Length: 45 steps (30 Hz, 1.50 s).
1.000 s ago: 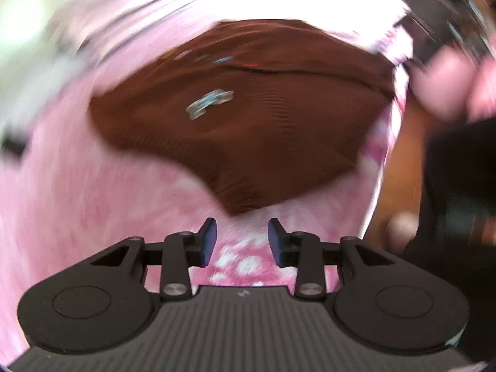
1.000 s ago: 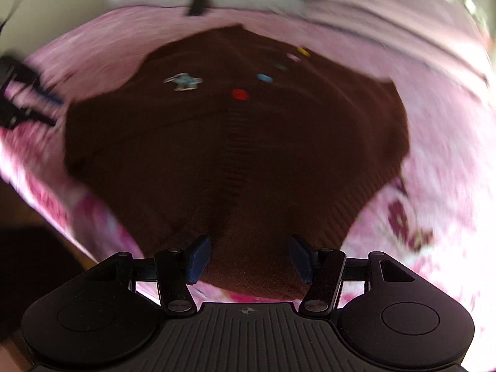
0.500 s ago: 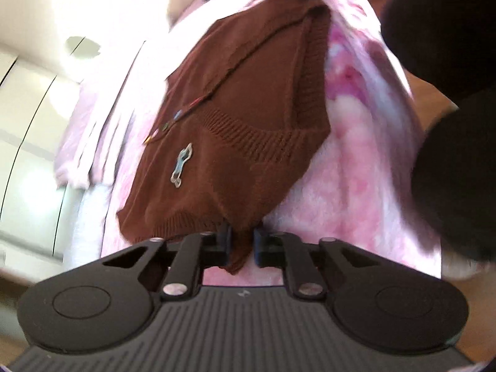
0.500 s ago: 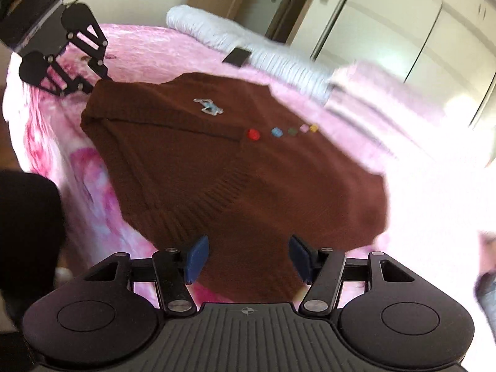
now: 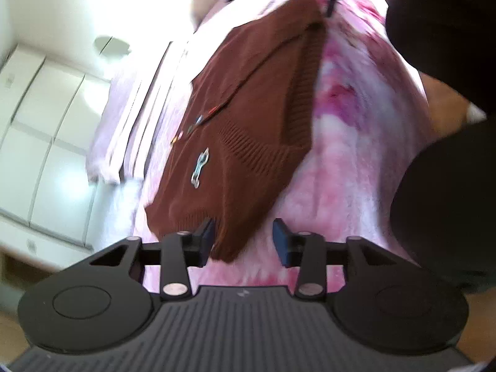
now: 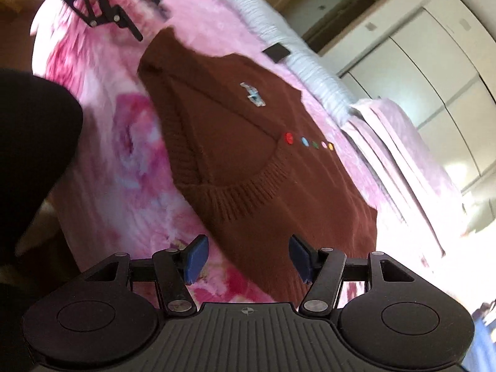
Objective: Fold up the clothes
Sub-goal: 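Grasp the cardigan hem with the right gripper while the left gripper grasps the hem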
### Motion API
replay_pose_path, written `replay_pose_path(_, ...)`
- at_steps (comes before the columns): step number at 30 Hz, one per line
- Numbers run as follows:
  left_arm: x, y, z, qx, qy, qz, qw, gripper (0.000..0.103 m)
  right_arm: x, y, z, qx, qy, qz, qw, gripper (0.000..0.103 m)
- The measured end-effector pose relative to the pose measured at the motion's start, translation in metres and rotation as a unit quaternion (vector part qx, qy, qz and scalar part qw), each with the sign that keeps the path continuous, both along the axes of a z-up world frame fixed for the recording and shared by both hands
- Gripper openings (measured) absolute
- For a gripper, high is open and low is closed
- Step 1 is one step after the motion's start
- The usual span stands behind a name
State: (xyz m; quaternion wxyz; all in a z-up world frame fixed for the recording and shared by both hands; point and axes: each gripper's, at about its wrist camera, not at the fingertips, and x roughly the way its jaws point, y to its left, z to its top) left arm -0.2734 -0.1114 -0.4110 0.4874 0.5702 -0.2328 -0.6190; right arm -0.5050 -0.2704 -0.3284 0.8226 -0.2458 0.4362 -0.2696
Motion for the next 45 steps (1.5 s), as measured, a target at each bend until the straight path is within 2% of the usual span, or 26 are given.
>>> replay_pose_path(2,0.0,-0.006,-0.005,-0.003,-0.017,-0.014,0.9998,0.036,0.006,0.001,-0.005,-0.007,0.017,0.013,1.0,0.06)
replay_pose_path(6,0.003,-0.026,-0.004,0.002,-0.014,-0.013,0.9998,0.034,0.008,0.004,-0.011,-0.021,0.037,0.02,0.999,0.06)
replay_pose_path(10,0.005,-0.04,-0.008,0.023,-0.011,-0.021,0.9994,0.01,0.009,0.004,-0.016,-0.021,0.041,0.028,0.999,0.06)
replay_pose_path(11,0.006,-0.042,-0.008,0.027,-0.006,-0.02,0.9994,0.008,0.011,0.003,-0.017,-0.021,0.04,0.03,0.999,0.06)
replay_pose_path(15,0.013,-0.044,0.003,0.031,0.052,0.004,0.9981,0.008,0.014,-0.001,-0.008,-0.007,0.019,0.029,0.999,0.06)
replay_pose_path(19,0.018,-0.042,0.005,0.033,0.074,0.017,0.9966,0.008,0.012,0.0,-0.002,-0.011,0.002,0.04,0.999,0.059)
replay_pose_path(22,0.015,-0.043,0.004,0.03,0.073,0.02,0.9967,0.008,0.016,-0.004,-0.003,-0.015,0.011,0.043,0.999,0.059)
replay_pose_path(26,0.008,-0.042,0.006,0.02,0.054,0.01,0.9983,0.008,0.017,0.002,-0.009,-0.052,0.037,0.067,0.996,0.06)
replay_pose_path(31,0.004,-0.037,0.017,0.014,0.055,0.007,0.9984,0.008,0.011,0.001,-0.01,-0.077,0.055,0.045,0.994,0.059)
replay_pose_path(35,0.004,-0.043,0.015,0.024,0.051,0.012,0.9984,0.007,0.012,-0.005,-0.019,-0.085,0.067,0.044,0.993,0.059)
replay_pose_path(36,0.004,-0.043,0.013,0.028,0.046,0.013,0.9984,0.007,0.015,-0.005,-0.021,-0.084,0.069,0.048,0.993,0.051)
replay_pose_path(37,0.004,-0.043,0.012,0.034,0.044,0.013,0.9984,0.006,0.016,-0.005,-0.022,-0.083,0.073,0.051,0.993,0.026)
replay_pose_path(38,0.004,-0.042,0.013,0.038,0.044,0.014,0.9982,0.005,0.017,-0.005,-0.023,-0.084,0.079,0.053,0.992,0.011)
replay_pose_path(40,0.004,-0.033,0.022,0.042,0.049,0.014,0.9978,0.004,0.014,-0.005,-0.017,-0.074,0.074,0.054,0.993,0.007)
replay_pose_path(43,0.001,-0.012,0.039,0.044,0.061,0.011,0.9971,0.004,0.0,-0.001,0.007,-0.05,0.048,0.052,0.996,0.004)
replay_pose_path(45,-0.006,0.008,0.049,0.055,0.075,0.0,0.9956,0.004,-0.012,0.012,0.023,-0.05,0.044,0.054,0.996,0.004)
